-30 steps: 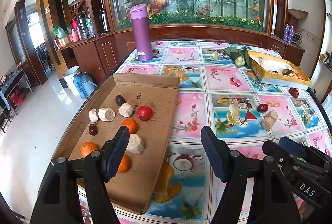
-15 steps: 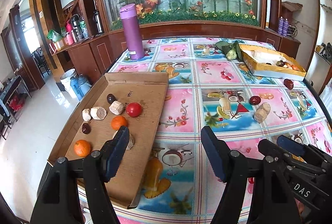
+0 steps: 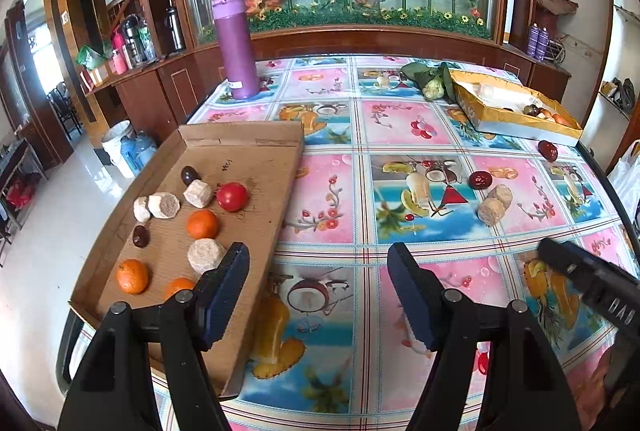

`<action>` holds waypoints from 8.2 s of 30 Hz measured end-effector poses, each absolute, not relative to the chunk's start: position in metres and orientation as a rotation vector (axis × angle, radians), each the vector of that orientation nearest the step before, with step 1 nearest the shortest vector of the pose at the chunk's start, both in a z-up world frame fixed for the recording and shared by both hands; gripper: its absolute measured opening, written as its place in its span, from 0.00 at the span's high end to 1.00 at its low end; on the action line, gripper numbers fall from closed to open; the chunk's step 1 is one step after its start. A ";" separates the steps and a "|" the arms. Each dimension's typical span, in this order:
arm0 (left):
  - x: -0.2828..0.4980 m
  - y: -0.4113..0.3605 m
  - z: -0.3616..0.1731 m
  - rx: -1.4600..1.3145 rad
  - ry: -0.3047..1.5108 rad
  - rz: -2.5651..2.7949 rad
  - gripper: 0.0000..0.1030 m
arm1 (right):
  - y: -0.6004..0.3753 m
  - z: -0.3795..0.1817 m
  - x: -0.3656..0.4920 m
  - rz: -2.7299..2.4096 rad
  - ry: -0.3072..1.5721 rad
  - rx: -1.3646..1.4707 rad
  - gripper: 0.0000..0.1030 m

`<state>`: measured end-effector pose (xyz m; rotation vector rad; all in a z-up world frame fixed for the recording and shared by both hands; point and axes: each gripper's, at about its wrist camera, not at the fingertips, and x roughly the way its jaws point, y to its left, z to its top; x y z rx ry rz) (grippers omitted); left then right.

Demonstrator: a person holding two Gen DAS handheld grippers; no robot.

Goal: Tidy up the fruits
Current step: 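Move both open tools back over the fruit on the table, then grasp a beige cake piece with the left tool while the right grasps a dark red date, then carry both items over the tray and open both tools to drop them, then move both open tools back over the remaining items on the table, then grasp a dark red date with the left tool while the right grasps a round beige cake, then carry both items into the tray and open both tools to release them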

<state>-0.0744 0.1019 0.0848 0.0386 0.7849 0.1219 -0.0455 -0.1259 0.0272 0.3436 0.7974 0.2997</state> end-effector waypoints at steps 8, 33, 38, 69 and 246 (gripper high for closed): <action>-0.062 0.088 0.066 -0.001 0.842 0.041 0.31 | -0.204 0.015 -0.024 0.149 0.875 0.396 0.36; 0.026 -0.002 0.030 -0.003 0.909 -0.359 0.31 | -0.259 0.000 0.151 -0.012 0.890 0.263 0.50; 0.040 -0.017 0.016 0.020 0.931 -0.425 0.31 | -0.256 -0.002 0.161 -0.012 0.890 0.222 0.61; -0.040 0.074 0.072 -0.133 0.808 -0.256 0.71 | -0.189 0.059 0.067 0.265 0.802 0.199 0.69; -0.022 0.276 0.060 -0.165 0.874 0.168 0.71 | 0.065 0.074 0.013 0.657 0.765 -0.061 0.71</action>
